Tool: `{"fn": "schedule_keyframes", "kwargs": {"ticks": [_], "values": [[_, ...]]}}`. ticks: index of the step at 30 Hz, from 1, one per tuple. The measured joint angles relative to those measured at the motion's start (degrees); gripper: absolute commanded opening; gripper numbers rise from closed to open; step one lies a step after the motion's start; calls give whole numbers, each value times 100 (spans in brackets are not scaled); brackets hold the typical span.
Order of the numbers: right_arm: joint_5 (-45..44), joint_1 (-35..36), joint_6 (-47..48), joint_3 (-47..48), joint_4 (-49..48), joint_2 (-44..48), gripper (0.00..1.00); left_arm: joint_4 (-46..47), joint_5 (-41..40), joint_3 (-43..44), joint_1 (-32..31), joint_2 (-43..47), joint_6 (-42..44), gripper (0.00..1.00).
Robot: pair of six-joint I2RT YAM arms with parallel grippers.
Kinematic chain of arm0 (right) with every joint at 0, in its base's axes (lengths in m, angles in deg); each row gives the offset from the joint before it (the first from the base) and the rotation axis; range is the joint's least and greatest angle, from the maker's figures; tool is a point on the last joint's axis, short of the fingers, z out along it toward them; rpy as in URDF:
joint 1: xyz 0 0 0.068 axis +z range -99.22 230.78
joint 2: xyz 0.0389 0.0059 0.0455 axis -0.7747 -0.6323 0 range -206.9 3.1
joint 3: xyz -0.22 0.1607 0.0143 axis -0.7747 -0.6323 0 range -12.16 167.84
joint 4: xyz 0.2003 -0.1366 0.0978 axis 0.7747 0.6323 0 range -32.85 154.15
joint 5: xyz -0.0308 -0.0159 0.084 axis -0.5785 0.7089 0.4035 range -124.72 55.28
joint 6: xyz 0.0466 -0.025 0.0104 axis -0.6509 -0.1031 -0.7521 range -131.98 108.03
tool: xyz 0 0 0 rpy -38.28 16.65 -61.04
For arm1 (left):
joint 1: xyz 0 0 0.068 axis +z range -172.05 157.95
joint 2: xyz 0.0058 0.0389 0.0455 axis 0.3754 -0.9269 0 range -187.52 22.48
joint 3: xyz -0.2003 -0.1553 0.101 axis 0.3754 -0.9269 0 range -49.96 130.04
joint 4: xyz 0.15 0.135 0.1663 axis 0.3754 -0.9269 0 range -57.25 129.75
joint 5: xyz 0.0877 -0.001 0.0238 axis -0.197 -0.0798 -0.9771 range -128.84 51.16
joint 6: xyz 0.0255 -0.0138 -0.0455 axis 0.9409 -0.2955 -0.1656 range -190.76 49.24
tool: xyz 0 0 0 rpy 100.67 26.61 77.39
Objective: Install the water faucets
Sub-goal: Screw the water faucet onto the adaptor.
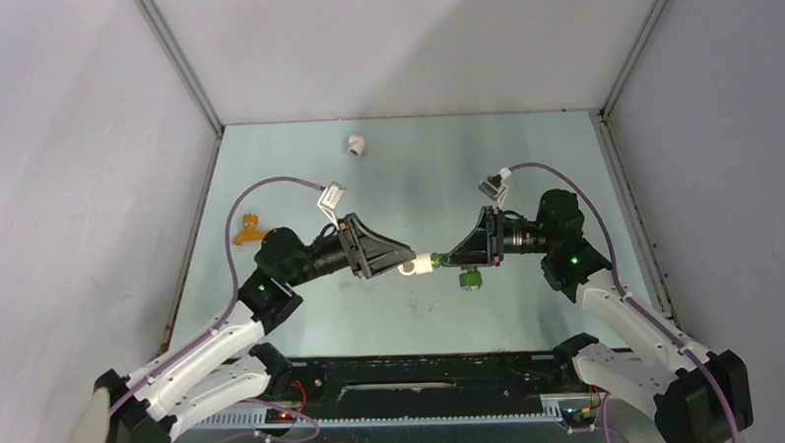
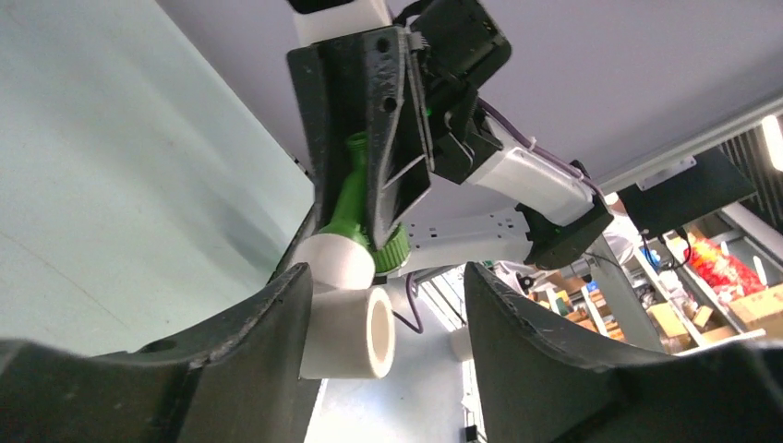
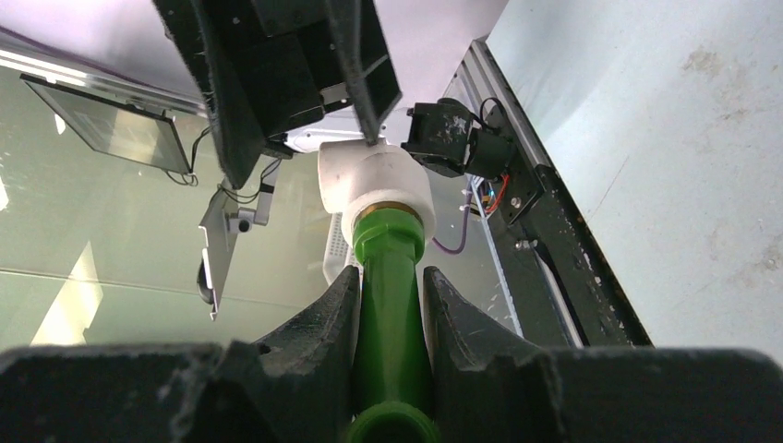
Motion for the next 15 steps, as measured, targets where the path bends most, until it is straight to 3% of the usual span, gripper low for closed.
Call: {"fn": "schedule_keyframes", "kwargs": {"ticks": [15], "values": [[-48,13,9,-2,48,-39,0,-413,90,291,-590,125,623,49]]}}
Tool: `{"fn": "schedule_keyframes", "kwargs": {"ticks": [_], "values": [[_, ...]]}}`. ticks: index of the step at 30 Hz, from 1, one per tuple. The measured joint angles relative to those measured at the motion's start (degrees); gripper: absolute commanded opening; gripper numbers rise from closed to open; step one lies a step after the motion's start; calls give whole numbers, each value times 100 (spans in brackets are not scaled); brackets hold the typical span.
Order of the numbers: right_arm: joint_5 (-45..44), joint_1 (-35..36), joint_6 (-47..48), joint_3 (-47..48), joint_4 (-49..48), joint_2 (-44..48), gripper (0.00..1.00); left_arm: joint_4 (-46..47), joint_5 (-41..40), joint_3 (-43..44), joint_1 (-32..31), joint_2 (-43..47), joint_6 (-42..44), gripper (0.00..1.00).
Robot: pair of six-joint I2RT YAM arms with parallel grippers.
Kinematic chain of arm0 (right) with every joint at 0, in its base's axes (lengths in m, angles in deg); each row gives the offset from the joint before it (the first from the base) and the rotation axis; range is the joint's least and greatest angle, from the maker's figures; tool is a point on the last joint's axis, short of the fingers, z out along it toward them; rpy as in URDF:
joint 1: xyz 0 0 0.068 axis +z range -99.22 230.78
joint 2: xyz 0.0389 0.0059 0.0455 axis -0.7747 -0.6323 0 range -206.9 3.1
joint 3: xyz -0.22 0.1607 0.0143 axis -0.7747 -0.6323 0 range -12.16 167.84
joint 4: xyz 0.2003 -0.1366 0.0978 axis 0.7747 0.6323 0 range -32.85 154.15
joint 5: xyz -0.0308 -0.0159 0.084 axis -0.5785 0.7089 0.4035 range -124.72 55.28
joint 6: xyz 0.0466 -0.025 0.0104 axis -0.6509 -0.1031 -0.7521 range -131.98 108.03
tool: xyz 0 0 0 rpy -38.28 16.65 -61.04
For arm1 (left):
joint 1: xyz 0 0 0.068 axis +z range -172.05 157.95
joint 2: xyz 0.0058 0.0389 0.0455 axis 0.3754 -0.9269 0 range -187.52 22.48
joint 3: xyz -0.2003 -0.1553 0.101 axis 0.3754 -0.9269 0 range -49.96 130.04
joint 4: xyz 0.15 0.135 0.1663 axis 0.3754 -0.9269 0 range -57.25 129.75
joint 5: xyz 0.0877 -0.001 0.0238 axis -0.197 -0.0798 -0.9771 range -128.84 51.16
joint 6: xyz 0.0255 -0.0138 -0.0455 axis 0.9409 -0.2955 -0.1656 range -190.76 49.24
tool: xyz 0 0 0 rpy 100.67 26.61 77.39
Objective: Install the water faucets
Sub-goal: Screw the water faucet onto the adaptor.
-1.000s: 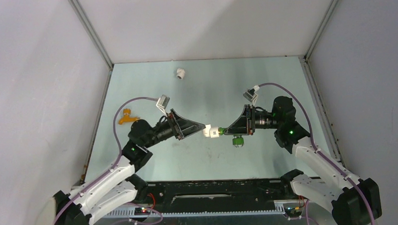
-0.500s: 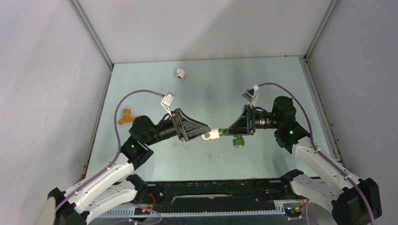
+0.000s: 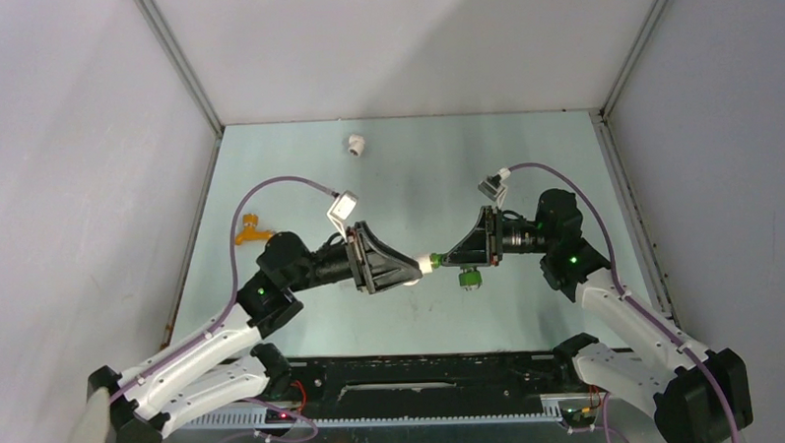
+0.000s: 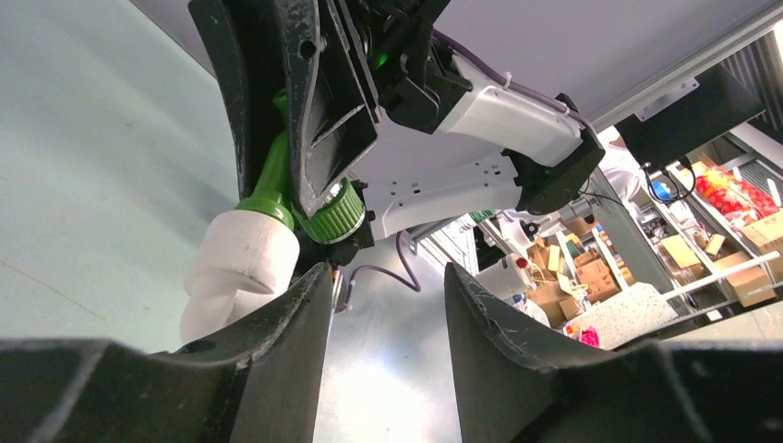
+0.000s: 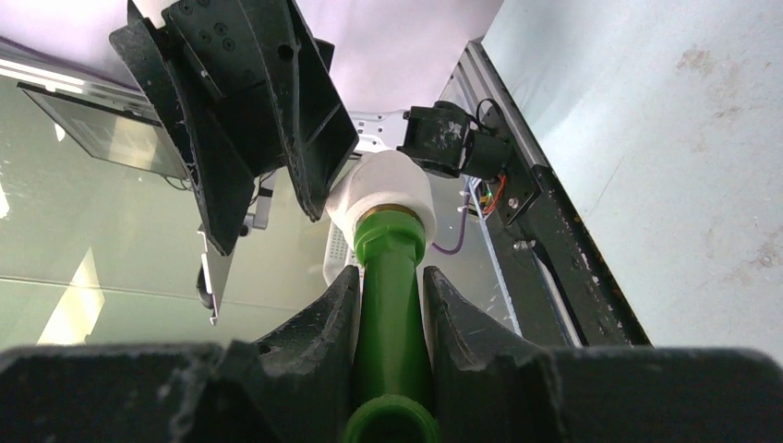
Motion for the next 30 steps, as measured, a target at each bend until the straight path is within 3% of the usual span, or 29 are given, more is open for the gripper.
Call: {"fn": "schedule_keyframes", "kwargs": {"ticks": [10,20,24,30], "values": [[-46,2,-2,0,-2,-11,0,-85,-142,-138,-138,4,39,39],[-118,0,-4,0,0,-11,0,-98,-306,-522,-170,4,103,37],[-164,2,-4,-2,0,-11,0,2,-444,-654,-184,4,188,41],[-149,2,-9,-2,-4,-11,0,149,-837,-984,-184,-11,339,59]]}}
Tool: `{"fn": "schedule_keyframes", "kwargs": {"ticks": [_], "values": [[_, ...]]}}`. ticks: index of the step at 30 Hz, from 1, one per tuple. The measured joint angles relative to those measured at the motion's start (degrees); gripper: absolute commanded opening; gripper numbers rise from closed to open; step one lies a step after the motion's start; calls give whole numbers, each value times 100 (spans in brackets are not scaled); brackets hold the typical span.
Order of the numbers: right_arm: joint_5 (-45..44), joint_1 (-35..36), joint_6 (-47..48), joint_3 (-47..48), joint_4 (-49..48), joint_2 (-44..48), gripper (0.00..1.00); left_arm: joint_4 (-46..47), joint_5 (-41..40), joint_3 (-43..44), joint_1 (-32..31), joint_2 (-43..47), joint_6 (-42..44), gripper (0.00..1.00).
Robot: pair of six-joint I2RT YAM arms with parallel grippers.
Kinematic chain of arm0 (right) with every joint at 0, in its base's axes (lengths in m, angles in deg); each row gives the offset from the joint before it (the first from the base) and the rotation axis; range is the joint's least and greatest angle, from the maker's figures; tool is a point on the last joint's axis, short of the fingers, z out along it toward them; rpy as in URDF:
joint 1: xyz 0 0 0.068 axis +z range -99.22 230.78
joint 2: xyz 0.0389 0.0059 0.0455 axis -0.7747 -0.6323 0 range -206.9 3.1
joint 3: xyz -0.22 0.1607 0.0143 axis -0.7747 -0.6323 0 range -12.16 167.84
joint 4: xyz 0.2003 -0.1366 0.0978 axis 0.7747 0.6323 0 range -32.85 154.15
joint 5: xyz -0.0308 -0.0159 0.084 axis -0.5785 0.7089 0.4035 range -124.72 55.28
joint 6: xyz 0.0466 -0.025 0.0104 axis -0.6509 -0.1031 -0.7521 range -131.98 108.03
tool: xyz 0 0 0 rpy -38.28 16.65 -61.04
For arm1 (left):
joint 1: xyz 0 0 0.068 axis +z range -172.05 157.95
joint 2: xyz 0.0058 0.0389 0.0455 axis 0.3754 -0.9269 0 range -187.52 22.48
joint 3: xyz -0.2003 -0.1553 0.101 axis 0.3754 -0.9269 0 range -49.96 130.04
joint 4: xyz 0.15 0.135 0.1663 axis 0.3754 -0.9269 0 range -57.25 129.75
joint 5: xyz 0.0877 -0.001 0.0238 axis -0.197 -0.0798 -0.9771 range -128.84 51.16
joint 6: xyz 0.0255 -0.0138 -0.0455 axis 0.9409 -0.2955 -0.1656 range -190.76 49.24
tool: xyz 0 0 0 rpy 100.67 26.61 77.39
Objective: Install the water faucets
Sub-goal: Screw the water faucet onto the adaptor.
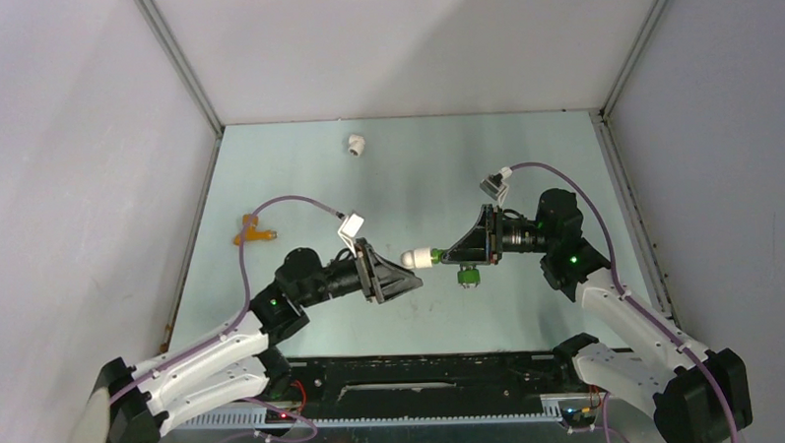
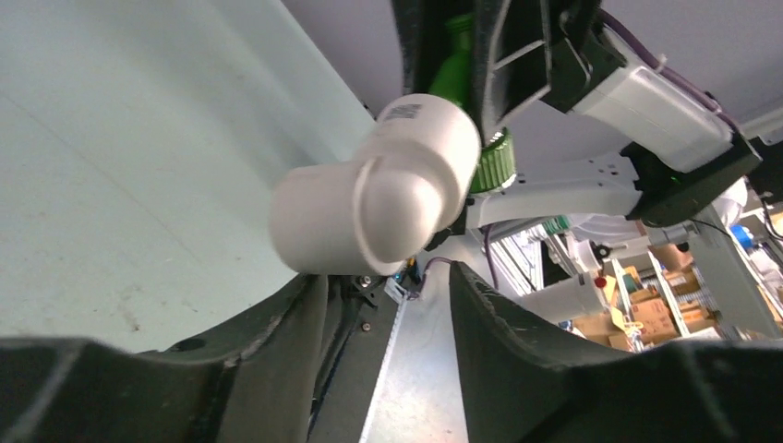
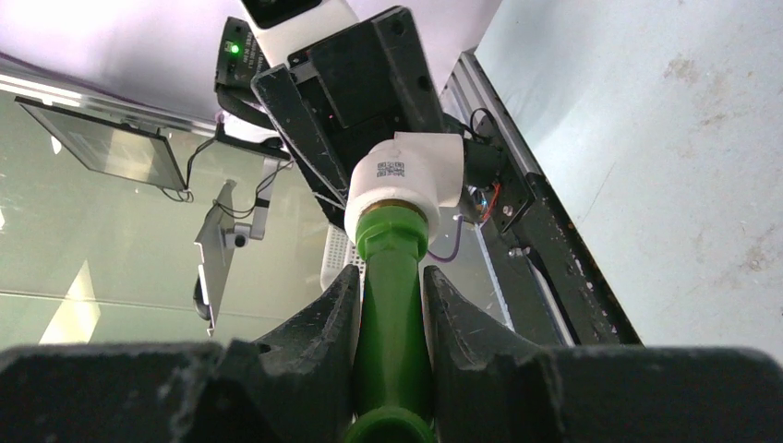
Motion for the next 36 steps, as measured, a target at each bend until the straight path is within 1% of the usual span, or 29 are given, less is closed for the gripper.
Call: {"fn": "schedule_keyframes", "kwargs": {"ticks": [1,7,14,18,22,23,26,30,33,36], "values": [[7,0,0,0,0,0,0,28,-66,-39,0,-2,24,62],[11,0,2,0,4,2,0,420,-498,-286,20,7,151,73],[11,-4,7,0,17,13,0,852,-608,-629,271,321,87,86],[11,-4,28,0,48,20,0,1110,-586,-721,487,726,-203,92],[11,-4,48,0,48,20,0,1405,-501,-737,566,796,-726,99],[11,-7,50,0,48,20,0,1416,-479,-737,570,791,-833,99],[11,-7,50,0,50,31,0,1145,-442,-691,577,732,-1012,100],[9,-7,55,0,48,70,0,79,-575,-282,579,802,-946,100],[9,-7,79,0,37,96,0,-481,-675,74,581,909,-911,100],[9,-15,221,-2,-46,122,0,-643,-649,229,581,927,-1025,100]]}}
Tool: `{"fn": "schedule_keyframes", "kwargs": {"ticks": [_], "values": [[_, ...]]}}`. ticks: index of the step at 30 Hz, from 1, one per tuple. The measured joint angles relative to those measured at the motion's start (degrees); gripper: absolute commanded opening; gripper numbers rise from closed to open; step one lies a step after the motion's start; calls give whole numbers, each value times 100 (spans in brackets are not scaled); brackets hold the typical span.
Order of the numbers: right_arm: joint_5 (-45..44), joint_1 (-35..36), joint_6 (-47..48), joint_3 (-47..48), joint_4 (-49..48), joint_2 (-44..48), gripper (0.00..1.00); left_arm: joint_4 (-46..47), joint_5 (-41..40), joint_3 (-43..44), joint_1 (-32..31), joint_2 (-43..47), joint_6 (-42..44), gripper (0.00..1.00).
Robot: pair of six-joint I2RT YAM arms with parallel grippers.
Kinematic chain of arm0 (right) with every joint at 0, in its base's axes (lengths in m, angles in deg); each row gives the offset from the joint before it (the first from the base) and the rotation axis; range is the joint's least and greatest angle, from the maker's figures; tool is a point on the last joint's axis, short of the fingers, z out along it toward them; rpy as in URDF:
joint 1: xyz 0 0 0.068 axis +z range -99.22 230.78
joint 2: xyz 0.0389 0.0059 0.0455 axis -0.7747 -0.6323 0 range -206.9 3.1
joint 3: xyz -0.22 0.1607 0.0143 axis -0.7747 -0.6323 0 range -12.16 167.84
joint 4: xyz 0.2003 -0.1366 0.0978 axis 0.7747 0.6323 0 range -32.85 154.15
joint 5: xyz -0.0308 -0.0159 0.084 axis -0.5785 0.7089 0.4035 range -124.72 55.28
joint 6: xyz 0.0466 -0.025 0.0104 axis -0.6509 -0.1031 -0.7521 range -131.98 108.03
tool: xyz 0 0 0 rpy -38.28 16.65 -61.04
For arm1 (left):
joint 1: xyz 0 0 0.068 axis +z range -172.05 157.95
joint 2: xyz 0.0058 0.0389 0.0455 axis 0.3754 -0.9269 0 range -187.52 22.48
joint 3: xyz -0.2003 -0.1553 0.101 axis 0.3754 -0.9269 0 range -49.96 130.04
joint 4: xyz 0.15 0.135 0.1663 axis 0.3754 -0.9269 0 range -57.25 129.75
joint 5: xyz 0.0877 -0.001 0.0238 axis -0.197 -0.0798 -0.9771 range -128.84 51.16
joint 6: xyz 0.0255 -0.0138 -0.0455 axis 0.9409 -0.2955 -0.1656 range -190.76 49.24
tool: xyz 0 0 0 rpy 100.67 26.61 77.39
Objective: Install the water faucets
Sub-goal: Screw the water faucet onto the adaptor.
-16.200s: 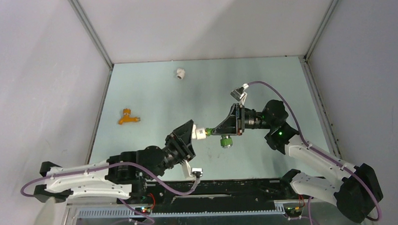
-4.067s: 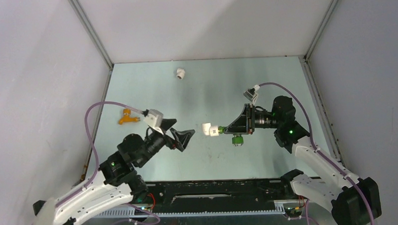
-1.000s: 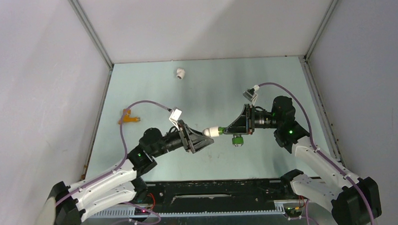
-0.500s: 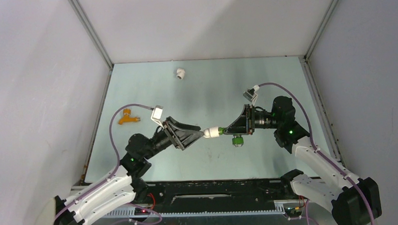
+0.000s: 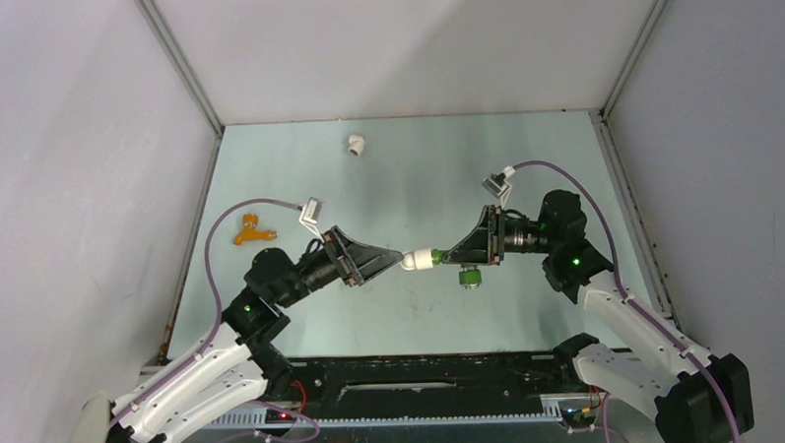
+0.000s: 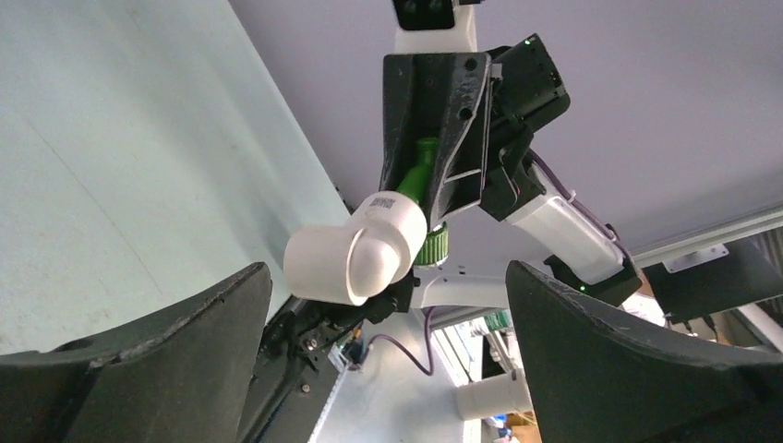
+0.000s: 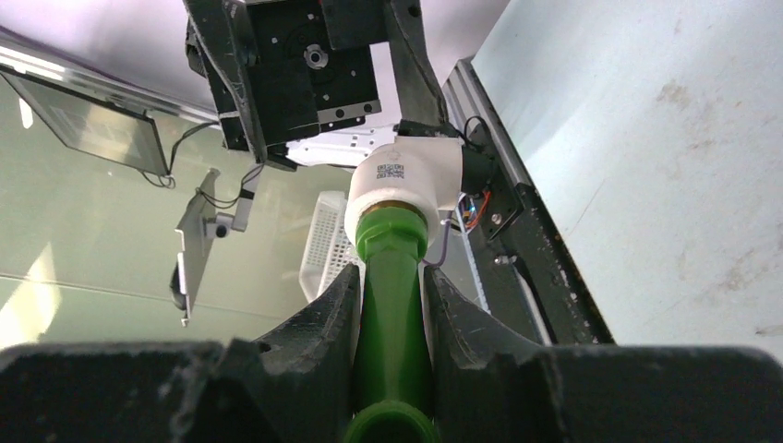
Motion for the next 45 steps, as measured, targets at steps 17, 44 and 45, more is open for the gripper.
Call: {"fn": "schedule_keyframes", "kwargs": {"ticks": [17,44,45], "values": [[-308,111,2531,841,820,579,0,861,295,-321,50,-284,-1821,97],[-623,811,3477,988,1370,734,0,2282,769,-234,-57,-1117,-2564,69],[-649,828,3495,994,1432,734,0,2238,769,-203,-55,-1117,-2511,68]]}}
